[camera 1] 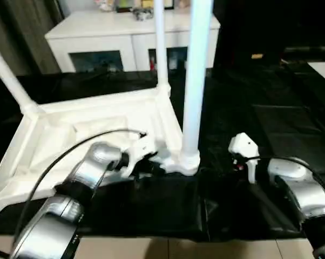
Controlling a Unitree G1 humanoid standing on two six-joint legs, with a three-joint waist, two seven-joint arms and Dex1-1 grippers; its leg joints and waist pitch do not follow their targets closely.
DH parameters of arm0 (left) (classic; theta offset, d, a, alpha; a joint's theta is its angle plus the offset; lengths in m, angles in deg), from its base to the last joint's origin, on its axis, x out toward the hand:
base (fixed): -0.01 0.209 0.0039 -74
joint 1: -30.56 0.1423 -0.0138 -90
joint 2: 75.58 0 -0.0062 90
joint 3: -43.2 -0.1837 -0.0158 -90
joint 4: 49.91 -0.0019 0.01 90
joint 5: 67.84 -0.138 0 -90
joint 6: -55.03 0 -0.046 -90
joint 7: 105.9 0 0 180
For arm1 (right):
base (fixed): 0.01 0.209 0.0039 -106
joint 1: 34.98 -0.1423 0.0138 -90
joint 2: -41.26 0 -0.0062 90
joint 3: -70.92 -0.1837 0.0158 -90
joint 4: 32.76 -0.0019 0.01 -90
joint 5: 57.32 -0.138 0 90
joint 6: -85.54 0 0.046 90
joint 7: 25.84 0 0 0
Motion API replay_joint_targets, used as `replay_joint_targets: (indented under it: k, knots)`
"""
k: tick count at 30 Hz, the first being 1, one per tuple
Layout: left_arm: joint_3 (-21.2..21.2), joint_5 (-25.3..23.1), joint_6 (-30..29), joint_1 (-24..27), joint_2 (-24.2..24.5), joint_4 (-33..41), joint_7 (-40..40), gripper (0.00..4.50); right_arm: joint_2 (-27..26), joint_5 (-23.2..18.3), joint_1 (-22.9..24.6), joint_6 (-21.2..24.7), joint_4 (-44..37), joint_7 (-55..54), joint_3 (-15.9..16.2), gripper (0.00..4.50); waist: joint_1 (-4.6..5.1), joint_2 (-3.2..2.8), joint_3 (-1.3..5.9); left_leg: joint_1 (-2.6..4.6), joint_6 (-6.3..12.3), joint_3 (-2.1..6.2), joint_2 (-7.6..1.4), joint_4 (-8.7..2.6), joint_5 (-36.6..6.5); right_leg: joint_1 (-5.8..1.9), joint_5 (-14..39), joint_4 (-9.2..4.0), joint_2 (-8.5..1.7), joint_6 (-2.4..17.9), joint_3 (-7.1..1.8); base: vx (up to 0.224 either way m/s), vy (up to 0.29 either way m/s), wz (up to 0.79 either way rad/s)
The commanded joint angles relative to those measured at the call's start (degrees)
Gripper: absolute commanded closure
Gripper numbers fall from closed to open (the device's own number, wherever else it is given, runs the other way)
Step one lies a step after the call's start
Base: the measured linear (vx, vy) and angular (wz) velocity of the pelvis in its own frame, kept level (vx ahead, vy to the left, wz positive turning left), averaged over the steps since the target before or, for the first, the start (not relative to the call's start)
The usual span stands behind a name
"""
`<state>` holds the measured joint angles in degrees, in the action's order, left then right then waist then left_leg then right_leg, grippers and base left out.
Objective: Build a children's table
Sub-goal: Rotate table base, then rotate leg to tighten
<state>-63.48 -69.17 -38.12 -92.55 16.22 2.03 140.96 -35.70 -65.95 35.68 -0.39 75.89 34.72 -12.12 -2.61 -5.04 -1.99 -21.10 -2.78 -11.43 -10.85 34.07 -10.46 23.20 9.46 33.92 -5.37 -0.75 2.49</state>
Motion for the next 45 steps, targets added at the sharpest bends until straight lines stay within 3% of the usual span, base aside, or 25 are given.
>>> replay_joint_targets:
  k: [1,2,4,5,6,9,12,15,18,22,29,35,42,45]
  knots:
    - [0.88,5.47,-1.82,4.94,-1.73,4.16,0.34,4.5,-0.01,-1.01,0.08,0.11,-1.69,0.72,-0.77,0.69,-0.43,1.83,3.38,0.11,5.49,1.09,-2.14,-4.04,-14.32,-2.6,15.73,-3.98,-2.63,14.3,-1.38,0.0,0.0,0.0]
    - [1.23,6.1,-2.68,6.73,-1.99,6.52,-0.14,4.5,-0.26,-1.36,0.03,0.26,-1.74,0.52,-0.97,0.69,-0.41,1.86,3.22,-0.02,5.98,0.99,-2.06,-4.03,-13.58,-2.5,15.06,-4.07,-2.5,14.43,-1.35,0.0,0.0,0.0]
    - [1.78,6.81,-4.08,8.91,-2.43,9.7,-1.02,4.5,-0.72,-2.13,-0.19,0.58,-1.79,0.28,-1.28,0.69,-0.41,2.76,3.09,-0.09,6.28,0.79,-1.87,-3.97,-13.55,-2.51,18.29,-4.26,-2.53,13.11,-1.31,0.0,0.0,0.0]
    - [1.8,6.84,-4.22,9.12,-2.45,10.02,-1.09,4.5,-0.75,-2.22,-0.2,0.62,-1.81,0.29,-1.31,0.69,-0.38,2.41,2.97,-0.24,6.1,1.0,-1.87,-4.1,-13.5,-2.54,20.49,-4.42,-2.69,12.22,-1.31,0.0,0.0,0.0]
    - [1.84,6.91,-4.56,9.63,-2.52,10.85,-1.26,4.5,-0.84,-2.46,-0.24,0.72,-1.85,0.3,-1.4,0.69,-0.3,2.73,2.95,-0.17,5.97,0.93,-1.89,-4.1,-13.7,-2.4,21.51,-4.53,-2.61,11.71,-1.34,0.0,0.0,0.0]
    - [1.83,6.73,-5.53,10.75,-2.41,12.91,-1.8,4.5,-0.87,-2.34,-0.33,0.61,-2.15,0.55,-1.14,0.69,0.12,2.64,2.76,-0.04,5.25,1.05,-1.84,-4.31,-15.26,-2.06,25.08,-4.85,-2.48,10.31,-1.39,0.0,0.0,0.0]
    - [1.63,5.49,-6.17,10.94,-1.93,13.89,-2.45,4.5,-0.51,-1.99,-0.51,0.08,-2.56,2.05,0.32,0.69,0.19,2.95,2.69,0.03,4.97,1.14,-1.91,-4.43,-15.92,-1.94,25.91,-4.92,-2.55,9.68,-1.53,0.0,0.0,0.0]
    - [1.05,4.02,-6.27,10.59,-1.23,14.25,-2.67,4.5,-0.38,-1.42,-0.83,-0.55,-2.41,2.66,1.18,0.69,0.25,2.88,2.7,0.08,4.85,1.09,-1.91,-4.44,-15.89,-1.85,25.24,-4.95,-2.49,9.69,-1.58,0.0,0.0,0.0]
    - [0.06,1.75,-5.43,10.07,-0.27,14.03,-2.91,4.5,-1.59,-2.69,-1.61,0.94,-2.59,2.82,0.94,0.35,0.13,2.8,2.89,0.1,5.06,1.04,-1.96,-4.36,-14.68,-1.92,21.42,-4.55,-2.43,10.85,-1.66,0.0,0.0,0.0]
    - [-0.14,1.49,-6.13,9.38,-0.3,14.29,-2.8,4.5,-2.79,-2.66,-2.18,0.91,-2.05,2.54,1.46,0.06,-0.06,2.88,2.82,0.23,4.76,0.95,-2.0,-4.39,-15.11,-1.91,20.45,-4.51,-2.44,11.53,-1.71,0.0,0.0,0.0]
    - [-0.34,1.8,-6.49,8.68,0.07,14.46,-2.62,4.5,-3.18,0.2,-3.64,-0.84,0.93,2.24,3.4,0.06,-0.09,3.0,2.73,0.18,3.9,0.99,-1.93,-4.48,-15.74,-1.95,21.22,-4.52,-2.48,11.44,-1.69,0.0,0.0,0.0]
    - [-0.13,1.63,-6.49,8.15,0.52,13.95,-2.48,4.5,-3.9,0.18,-5.12,-0.34,2.79,2.38,3.97,0.06,-0.22,3.1,2.71,0.18,3.95,0.98,-1.94,-4.47,-15.43,-2.0,20.26,-4.41,-2.49,11.96,-1.7,0.0,0.0,0.0]
    - [-0.27,1.56,-6.55,7.92,1.2,13.66,-2.37,4.5,-3.76,1.07,-6.07,-0.99,4.55,3.59,4.62,0.83,-0.29,3.27,2.63,0.24,3.67,1.0,-1.97,-4.49,-15.87,-1.99,21.6,-4.48,-2.57,11.59,-1.74,0.0,0.0,0.0]
    - [-0.27,1.49,-6.51,7.75,1.55,13.42,-2.23,4.5,-3.71,1.12,-6.69,-1.36,5.69,3.87,4.7,0.96,-0.24,3.49,2.62,0.22,3.72,0.98,-1.97,-4.47,-15.74,-1.98,21.52,-4.46,-2.54,11.62,-1.73,0.0,0.0,0.0]
